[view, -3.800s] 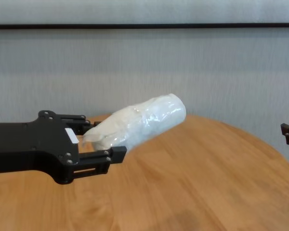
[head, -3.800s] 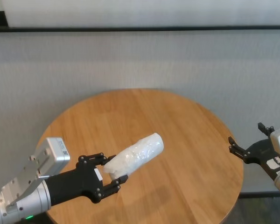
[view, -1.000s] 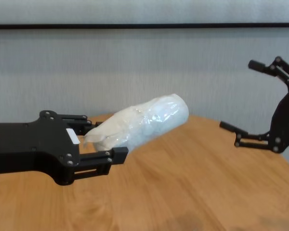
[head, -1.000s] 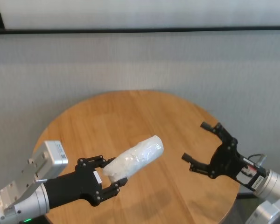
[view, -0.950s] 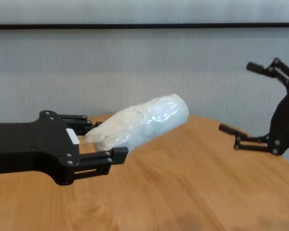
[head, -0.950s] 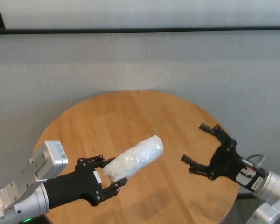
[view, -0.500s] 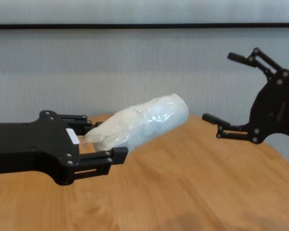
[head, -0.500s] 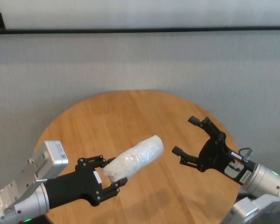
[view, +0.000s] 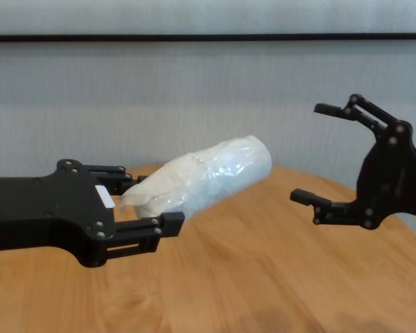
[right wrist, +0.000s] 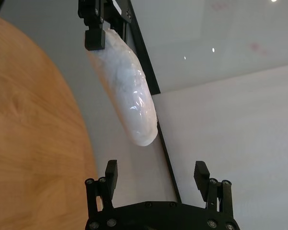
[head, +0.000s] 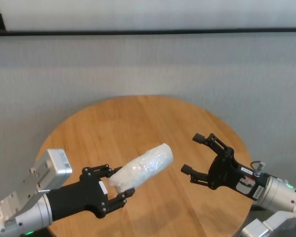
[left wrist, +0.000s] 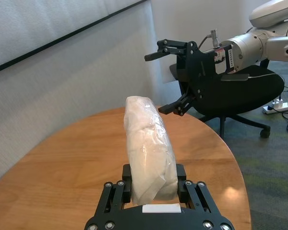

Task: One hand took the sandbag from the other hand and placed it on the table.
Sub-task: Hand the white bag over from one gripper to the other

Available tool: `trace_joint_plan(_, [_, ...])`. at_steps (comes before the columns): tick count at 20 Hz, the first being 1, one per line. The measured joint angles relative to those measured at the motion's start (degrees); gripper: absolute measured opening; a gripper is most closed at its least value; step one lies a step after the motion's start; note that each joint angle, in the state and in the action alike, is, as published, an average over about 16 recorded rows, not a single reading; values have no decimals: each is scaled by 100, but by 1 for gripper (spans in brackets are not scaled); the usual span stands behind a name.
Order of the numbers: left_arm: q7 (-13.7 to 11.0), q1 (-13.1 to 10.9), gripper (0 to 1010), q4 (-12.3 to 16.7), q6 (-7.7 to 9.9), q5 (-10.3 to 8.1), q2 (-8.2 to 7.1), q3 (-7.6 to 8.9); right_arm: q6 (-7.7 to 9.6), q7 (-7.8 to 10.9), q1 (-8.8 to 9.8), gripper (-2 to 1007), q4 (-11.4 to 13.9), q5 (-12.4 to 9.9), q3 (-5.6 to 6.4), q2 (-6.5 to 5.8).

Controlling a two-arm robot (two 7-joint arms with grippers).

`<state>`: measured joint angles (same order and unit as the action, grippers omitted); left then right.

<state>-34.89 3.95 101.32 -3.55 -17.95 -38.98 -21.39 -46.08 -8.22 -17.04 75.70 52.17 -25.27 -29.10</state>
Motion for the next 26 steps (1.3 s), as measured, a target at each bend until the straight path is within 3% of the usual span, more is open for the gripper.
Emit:
trace_joint_plan(9, [0, 0, 555, 0, 0, 0, 0, 0, 162, -66, -107, 1005, 57, 331, -238, 13])
trace_joint_plan(26, [0, 0, 555, -1, 0, 0, 0, 0, 534, -227, -345, 1005, -4, 805, -691, 218])
